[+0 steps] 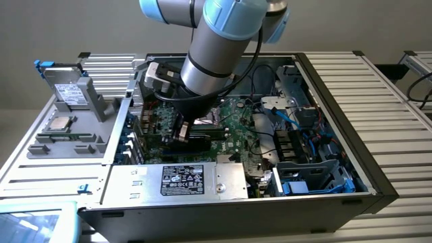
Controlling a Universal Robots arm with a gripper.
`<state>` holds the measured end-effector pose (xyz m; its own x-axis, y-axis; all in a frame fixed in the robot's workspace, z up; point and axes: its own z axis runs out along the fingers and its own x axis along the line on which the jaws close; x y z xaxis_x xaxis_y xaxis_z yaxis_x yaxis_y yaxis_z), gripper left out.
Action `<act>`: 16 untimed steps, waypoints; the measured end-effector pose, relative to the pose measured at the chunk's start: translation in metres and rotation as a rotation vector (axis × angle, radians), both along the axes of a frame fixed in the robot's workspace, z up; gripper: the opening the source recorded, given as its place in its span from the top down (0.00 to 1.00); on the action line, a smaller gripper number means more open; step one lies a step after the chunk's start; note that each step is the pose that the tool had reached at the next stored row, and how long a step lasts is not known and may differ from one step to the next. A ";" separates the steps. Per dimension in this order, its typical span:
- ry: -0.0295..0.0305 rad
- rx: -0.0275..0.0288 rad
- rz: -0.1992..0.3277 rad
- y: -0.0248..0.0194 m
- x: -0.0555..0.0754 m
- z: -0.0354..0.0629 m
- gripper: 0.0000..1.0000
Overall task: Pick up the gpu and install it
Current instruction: 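Insert the gpu into the slot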
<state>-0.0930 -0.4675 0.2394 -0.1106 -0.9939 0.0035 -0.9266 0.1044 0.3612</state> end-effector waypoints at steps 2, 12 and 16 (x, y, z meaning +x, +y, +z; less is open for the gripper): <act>0.0000 -0.0002 0.000 0.0000 0.000 0.0000 0.72; 0.0001 -0.0008 0.000 0.0000 -0.002 0.0000 0.72; 0.0001 -0.0030 0.000 -0.0002 -0.002 0.0000 0.72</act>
